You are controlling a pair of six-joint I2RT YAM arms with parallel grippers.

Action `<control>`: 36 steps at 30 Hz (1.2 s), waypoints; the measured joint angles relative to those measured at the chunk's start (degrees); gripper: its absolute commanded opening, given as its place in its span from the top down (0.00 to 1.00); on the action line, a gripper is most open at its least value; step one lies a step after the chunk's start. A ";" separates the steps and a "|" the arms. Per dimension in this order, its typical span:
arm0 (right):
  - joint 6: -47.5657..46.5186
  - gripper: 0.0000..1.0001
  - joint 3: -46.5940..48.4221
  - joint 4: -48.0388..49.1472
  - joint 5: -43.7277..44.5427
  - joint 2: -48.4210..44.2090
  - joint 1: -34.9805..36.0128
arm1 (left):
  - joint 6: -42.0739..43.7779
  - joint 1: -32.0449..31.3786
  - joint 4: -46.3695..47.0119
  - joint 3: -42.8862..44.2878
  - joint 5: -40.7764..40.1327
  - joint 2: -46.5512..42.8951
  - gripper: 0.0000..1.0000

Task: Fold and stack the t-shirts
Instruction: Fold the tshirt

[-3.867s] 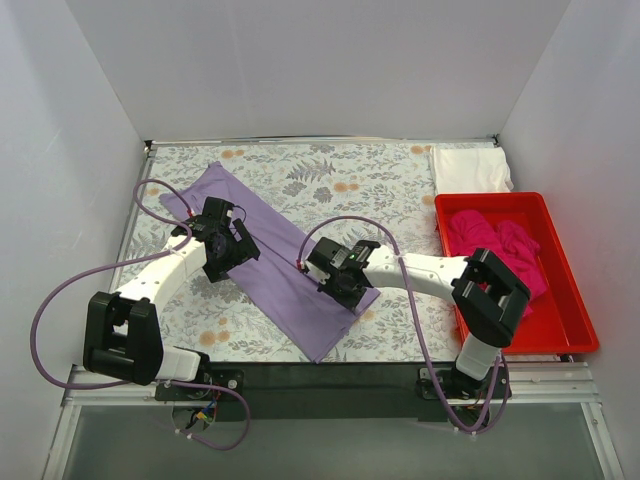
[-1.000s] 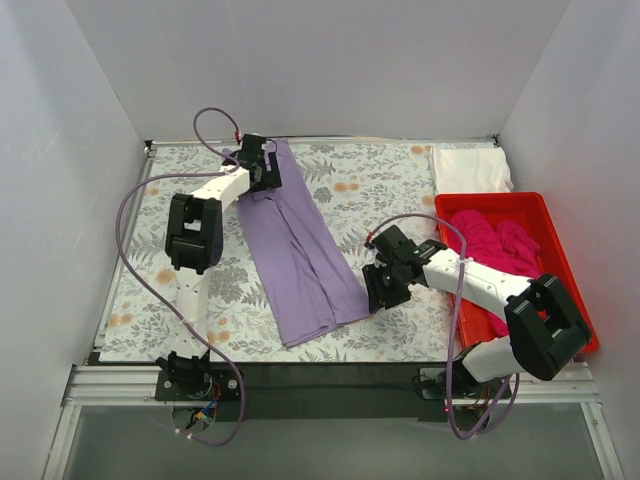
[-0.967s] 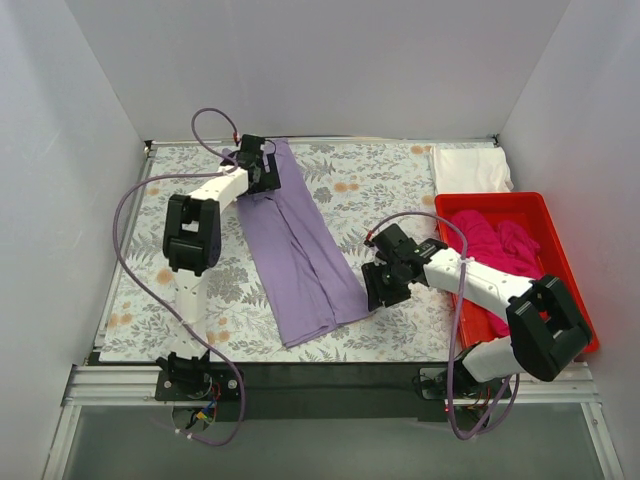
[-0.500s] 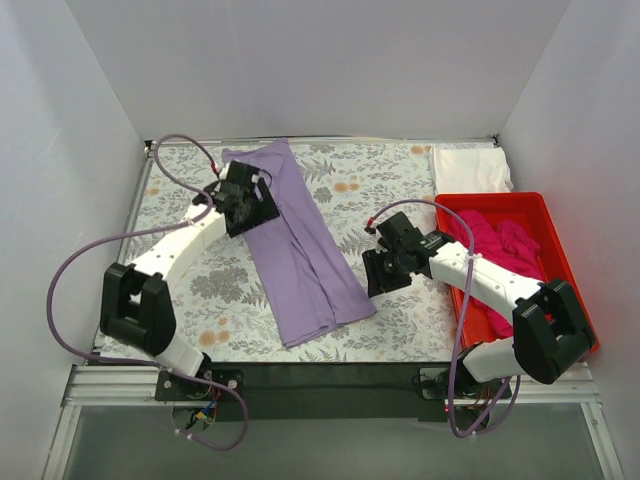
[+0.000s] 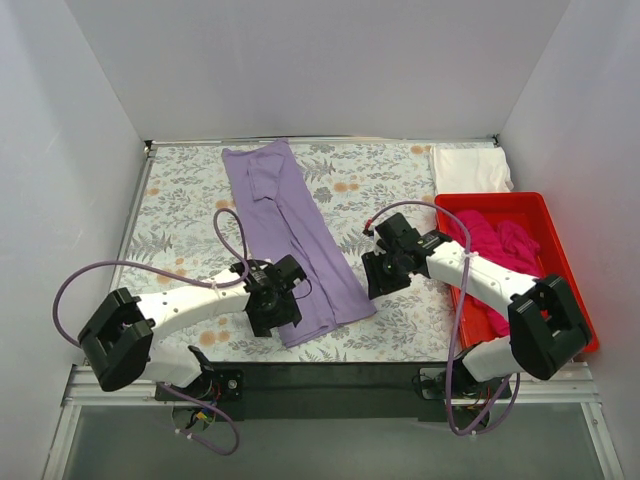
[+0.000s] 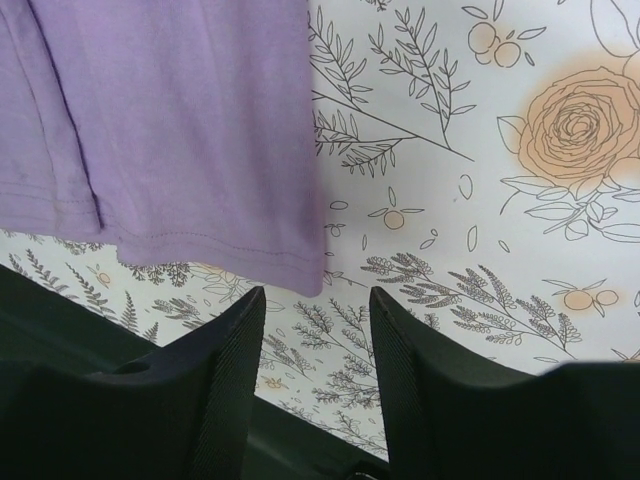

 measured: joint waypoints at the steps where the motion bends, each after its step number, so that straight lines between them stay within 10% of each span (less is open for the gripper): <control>1: -0.11 0.57 -0.02 0.02 -0.07 0.22 0.00 | -1.20 -0.94 -0.15 -0.37 0.07 0.28 0.44; 15: -0.42 0.59 -4.59 3.15 -4.02 3.98 -0.04 | -5.79 -4.52 2.29 -2.01 0.09 6.93 0.54; 23: -0.04 0.60 -5.51 6.27 -6.51 5.14 -0.04 | -6.25 -4.70 4.31 -2.27 0.85 6.91 0.84; 36: 1.73 0.99 -10.36 9.77 -13.40 4.48 -0.13 | -6.34 -4.68 6.43 -6.51 3.50 2.36 1.00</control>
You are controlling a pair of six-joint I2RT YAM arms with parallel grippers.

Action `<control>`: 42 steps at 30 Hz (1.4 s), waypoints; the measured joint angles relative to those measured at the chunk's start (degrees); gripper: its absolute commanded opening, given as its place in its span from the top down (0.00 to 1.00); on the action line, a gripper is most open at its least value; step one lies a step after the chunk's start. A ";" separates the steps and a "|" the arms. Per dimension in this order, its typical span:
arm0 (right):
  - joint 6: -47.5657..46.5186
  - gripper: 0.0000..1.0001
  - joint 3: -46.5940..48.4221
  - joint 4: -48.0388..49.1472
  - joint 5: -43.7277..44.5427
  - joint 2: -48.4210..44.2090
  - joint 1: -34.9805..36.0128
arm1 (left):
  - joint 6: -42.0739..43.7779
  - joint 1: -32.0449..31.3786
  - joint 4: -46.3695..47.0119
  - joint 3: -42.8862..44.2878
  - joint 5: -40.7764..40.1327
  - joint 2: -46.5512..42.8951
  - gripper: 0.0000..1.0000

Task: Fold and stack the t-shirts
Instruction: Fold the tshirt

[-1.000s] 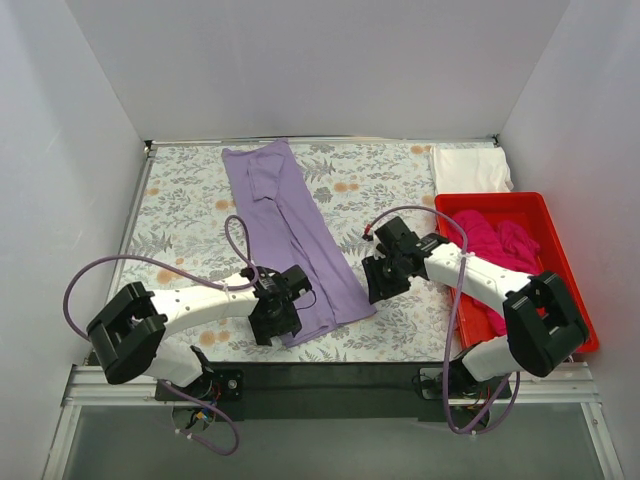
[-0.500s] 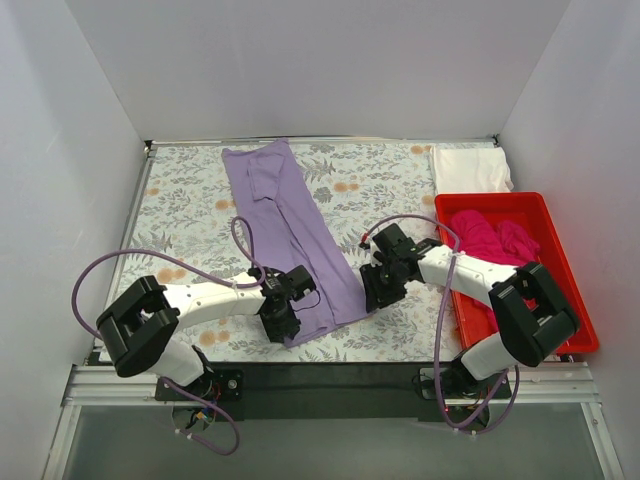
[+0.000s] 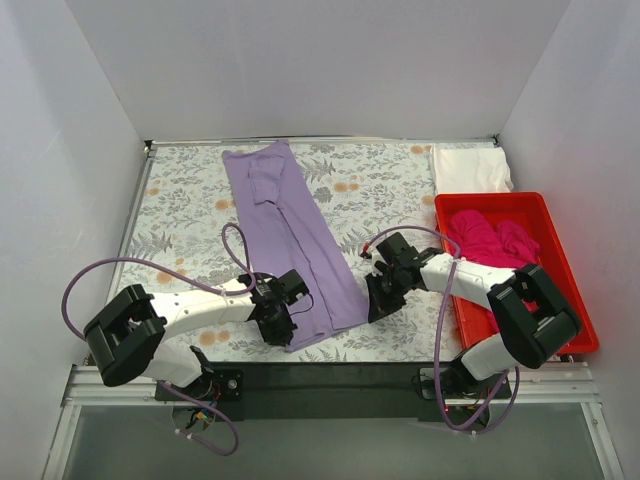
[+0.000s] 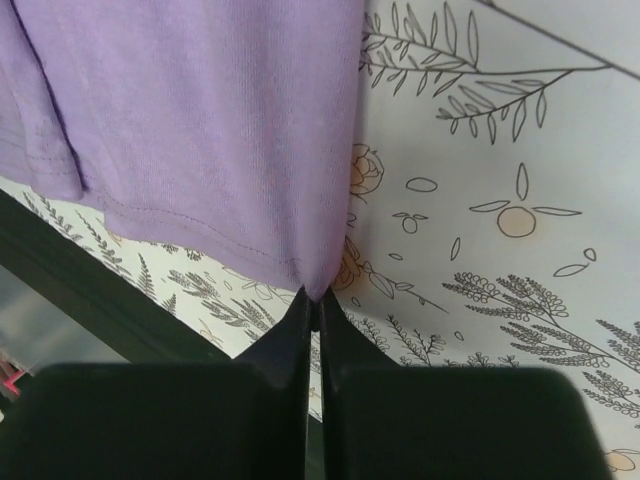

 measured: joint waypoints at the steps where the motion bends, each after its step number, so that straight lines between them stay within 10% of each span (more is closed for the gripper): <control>1: 0.11 0.99 -0.24 -0.04 -0.07 -0.24 0.00 | 0.22 0.00 -0.11 -0.11 0.39 -0.11 1.00; 18: -1.86 0.99 -0.59 -11.52 -1.20 -3.17 0.57 | 4.48 -0.02 -6.64 -1.09 10.29 -4.70 1.00; 42: -10.29 0.99 61.27 -20.04 13.29 28.59 -1.16 | 28.20 33.40 5.68 15.89 -6.99 1.77 1.00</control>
